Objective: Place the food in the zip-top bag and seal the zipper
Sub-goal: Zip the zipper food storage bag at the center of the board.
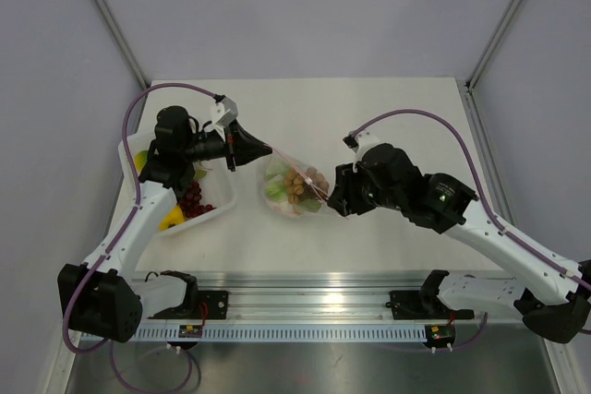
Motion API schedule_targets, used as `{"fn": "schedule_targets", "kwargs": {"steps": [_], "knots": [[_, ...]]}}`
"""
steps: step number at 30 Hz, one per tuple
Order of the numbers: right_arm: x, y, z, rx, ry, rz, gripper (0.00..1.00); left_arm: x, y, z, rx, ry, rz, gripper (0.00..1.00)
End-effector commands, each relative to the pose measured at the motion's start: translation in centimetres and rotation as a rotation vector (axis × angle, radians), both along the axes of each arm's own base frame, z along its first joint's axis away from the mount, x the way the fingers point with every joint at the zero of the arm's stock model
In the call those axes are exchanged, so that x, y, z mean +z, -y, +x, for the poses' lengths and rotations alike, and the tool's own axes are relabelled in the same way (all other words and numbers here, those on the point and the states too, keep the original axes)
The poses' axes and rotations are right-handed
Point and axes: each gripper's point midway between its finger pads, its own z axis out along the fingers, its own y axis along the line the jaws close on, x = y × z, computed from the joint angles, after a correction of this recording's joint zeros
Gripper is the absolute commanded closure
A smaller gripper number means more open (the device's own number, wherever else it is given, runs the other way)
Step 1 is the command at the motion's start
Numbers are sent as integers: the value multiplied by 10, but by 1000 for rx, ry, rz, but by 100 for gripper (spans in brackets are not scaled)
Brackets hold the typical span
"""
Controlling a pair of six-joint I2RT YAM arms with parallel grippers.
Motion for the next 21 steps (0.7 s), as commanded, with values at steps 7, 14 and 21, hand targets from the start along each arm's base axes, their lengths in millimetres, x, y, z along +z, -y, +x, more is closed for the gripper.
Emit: {"fn": "schedule_targets", "kwargs": {"steps": [7,14,21], "knots": [[-1,-9,27,-74,50,-42,50,25,1,-2,-9,105,-19,100],[-3,-10,32,-97,63,-36,52,23,1,-2,-10,105,-17,100],[-12,-8,37,-125,63,-61,53,23,1,-2,-13,102,-17,100]]}}
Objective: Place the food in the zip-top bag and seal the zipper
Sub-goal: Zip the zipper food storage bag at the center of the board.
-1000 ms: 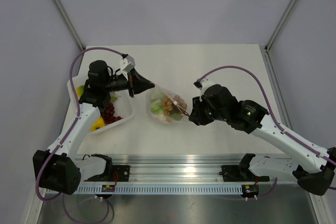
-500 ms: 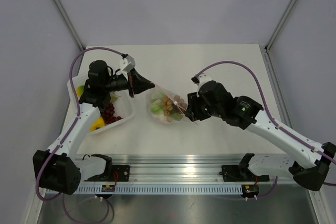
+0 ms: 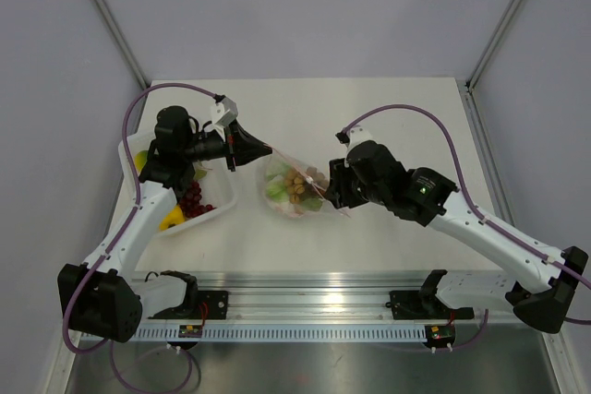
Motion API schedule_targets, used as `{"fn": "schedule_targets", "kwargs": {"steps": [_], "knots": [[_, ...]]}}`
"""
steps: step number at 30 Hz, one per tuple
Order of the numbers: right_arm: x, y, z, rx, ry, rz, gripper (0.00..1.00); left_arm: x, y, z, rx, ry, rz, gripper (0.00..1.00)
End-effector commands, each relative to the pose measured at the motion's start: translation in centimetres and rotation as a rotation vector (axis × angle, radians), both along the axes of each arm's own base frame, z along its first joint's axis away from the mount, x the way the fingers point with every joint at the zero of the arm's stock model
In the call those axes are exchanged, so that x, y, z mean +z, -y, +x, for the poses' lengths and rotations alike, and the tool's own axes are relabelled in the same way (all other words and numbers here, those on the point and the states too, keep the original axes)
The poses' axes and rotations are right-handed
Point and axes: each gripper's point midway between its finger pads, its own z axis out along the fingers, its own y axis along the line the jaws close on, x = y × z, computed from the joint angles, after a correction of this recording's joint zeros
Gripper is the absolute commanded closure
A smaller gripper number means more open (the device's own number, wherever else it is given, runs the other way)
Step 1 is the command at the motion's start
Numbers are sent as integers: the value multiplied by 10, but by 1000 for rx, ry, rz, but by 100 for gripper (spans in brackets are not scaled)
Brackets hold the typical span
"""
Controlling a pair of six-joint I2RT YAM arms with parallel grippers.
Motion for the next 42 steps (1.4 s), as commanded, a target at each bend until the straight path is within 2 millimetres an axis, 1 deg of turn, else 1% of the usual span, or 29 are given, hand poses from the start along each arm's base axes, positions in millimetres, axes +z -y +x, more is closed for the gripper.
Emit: {"fn": "schedule_targets", "kwargs": {"steps": [1,7,13,22,25,26,29,30,31,32,35,40,42], "knots": [[4,-3,8,-33,36,16,54,24,0,-2,-12,106,-17,100],[-8,-5,9,-40,21,5,58,25,0,-3,-10,106,-17,100],[-30,-9,7,-17,-22,-29,57,25,0,-3,-9,108,-17,100],[-50,-19,10,-1,-53,-43,59,26,0,-3,-9,109,-18,100],[-59,-22,10,2,-67,-52,65,26,0,-3,-10,109,-18,100],[-64,-24,11,2,-72,-56,72,26,0,-4,-10,109,-18,100],[-69,-25,11,2,-79,-54,81,25,0,-3,-7,106,-17,100],[-73,-24,11,1,-82,-59,88,25,0,-4,-9,105,-17,100],[-74,-24,11,0,-83,-62,92,25,0,-4,-9,105,-17,100],[-77,-23,11,-3,-82,-67,100,25,0,-4,-7,102,-16,100],[-80,-22,13,-9,-78,-78,100,24,0,-4,-7,99,-15,100],[-87,-13,18,-41,-70,-129,100,24,-1,-5,-6,94,-14,100],[-79,-12,20,-51,-54,-126,100,24,-2,-3,0,120,-4,100]]}}
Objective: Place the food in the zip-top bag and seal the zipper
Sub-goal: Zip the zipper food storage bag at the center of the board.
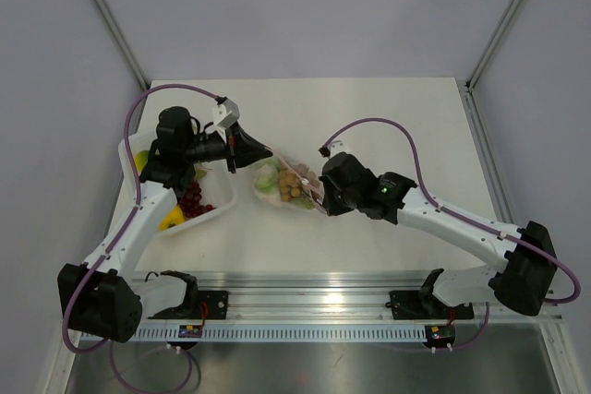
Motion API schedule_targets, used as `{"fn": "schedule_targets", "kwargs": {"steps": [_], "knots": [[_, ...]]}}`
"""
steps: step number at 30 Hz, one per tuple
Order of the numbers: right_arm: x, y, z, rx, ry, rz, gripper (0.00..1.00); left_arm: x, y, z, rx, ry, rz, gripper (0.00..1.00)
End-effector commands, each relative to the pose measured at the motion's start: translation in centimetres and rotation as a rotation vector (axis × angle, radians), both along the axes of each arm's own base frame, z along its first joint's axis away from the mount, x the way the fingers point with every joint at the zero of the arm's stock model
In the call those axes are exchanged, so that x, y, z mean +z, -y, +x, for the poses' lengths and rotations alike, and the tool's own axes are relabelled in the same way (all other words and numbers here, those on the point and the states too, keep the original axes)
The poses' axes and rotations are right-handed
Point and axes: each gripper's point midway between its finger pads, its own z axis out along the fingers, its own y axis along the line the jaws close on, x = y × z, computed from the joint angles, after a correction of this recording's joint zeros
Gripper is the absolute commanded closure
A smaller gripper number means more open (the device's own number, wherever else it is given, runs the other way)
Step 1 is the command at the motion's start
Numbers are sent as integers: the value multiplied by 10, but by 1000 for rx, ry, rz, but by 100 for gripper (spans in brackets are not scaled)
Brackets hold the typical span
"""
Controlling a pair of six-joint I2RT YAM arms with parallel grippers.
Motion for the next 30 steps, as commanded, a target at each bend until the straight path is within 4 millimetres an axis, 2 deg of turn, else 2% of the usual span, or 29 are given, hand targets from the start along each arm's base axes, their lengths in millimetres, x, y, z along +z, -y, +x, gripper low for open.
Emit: {"fn": "schedule_targets", "kwargs": {"steps": [1,5,8,11,14,17,19,30], "knots": [[8,5,7,-32,41,-21,100,29,-2,-2,1,141,-14,100],[42,12,7,-42,100,19,100,29,-4,-1,9,141,-14,100],[52,20,8,-44,119,4,100,32,-3,-2,4,144,-22,100],[46,25,11,-38,110,-27,78,36,-2,-4,-3,140,-43,100],[42,24,10,-22,94,-32,72,40,-1,-7,-8,148,-57,100],[42,21,9,-14,86,-25,57,41,-2,-7,-6,148,-58,100],[46,19,7,-4,87,-10,53,42,-2,-7,-8,146,-59,100],[128,15,-14,119,197,181,53,40,-1,-6,-6,143,-61,100]]}}
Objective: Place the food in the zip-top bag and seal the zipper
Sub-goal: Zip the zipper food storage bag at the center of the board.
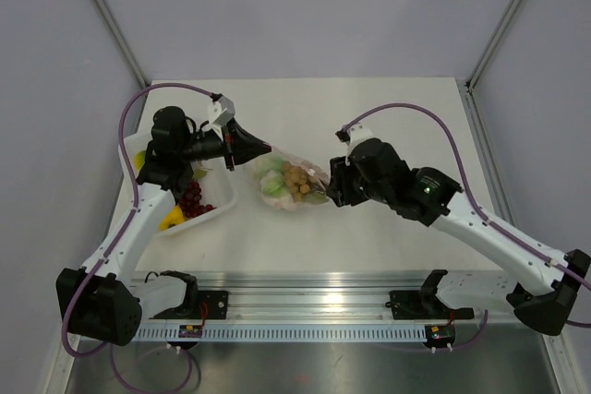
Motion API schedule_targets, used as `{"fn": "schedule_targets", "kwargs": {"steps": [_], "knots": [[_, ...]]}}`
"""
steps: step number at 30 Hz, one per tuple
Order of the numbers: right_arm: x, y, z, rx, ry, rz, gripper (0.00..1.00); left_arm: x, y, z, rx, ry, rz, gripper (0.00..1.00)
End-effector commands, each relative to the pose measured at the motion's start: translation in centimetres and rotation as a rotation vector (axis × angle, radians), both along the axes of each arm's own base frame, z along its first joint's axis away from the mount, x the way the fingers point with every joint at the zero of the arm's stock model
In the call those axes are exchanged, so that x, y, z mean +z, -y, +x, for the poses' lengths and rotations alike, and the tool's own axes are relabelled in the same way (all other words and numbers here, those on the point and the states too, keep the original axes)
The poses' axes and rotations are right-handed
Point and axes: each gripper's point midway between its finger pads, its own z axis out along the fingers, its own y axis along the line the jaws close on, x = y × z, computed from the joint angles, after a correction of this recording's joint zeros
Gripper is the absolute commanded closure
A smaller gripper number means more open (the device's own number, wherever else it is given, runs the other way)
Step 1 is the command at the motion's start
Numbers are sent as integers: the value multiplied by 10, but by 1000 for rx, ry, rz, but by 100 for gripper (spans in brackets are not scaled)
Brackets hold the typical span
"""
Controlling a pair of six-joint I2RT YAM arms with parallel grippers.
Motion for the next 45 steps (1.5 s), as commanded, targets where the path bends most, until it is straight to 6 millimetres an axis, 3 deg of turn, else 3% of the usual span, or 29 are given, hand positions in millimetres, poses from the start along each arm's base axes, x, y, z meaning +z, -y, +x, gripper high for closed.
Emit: {"fn": "schedule_targets", "kwargs": {"steps": [1,7,13,18,24,32,45], "knots": [[53,-5,-7,83,99,120,53,26,-1,-5,-9,111,-31,100],[67,-25,1,164,149,132,51,25,-1,-5,-7,110,-32,100],[64,-33,31,192,261,6,41,26,-1,-4,-12,107,-33,100],[69,-35,44,271,337,-112,40,24,-1,-4,-15,108,-28,100],[85,-36,52,357,403,-136,42,23,0,-4,-22,111,-23,100],[64,-35,51,525,342,-138,51,22,0,-1,-22,107,-20,100],[46,-45,48,639,253,-55,49,20,1,2,-22,96,-11,100]]}}
